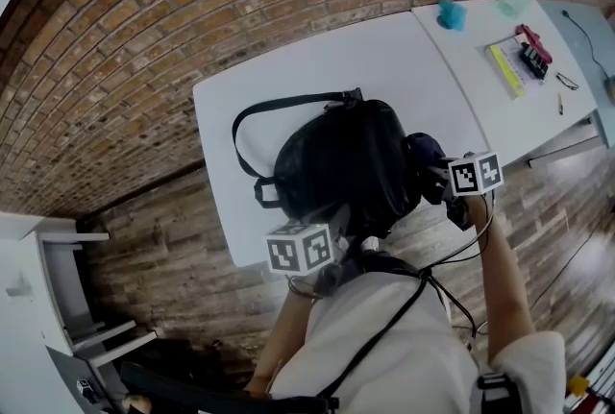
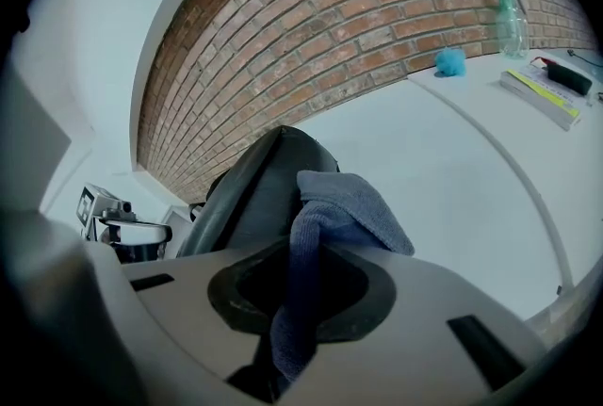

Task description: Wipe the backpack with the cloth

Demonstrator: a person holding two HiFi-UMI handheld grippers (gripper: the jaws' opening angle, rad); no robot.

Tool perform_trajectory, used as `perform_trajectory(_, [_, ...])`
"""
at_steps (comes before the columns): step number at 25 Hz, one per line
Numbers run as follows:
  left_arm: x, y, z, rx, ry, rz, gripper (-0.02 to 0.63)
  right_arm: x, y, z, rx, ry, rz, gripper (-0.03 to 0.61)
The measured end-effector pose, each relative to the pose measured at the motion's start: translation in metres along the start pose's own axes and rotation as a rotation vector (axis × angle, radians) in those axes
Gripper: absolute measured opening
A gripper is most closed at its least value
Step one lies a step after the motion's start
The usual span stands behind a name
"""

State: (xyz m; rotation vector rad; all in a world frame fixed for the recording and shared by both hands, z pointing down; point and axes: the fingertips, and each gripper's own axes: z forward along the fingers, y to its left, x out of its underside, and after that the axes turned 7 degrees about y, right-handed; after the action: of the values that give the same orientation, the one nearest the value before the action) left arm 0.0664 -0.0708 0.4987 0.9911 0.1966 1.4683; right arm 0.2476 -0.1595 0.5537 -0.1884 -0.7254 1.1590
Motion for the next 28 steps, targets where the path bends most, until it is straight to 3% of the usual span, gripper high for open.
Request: perform_trajectory(28, [0.006, -0.006, 0.005, 0.012, 0.012, 0.006, 0.005, 0.069, 0.017, -0.019, -0.068, -0.009, 0.119, 0.055])
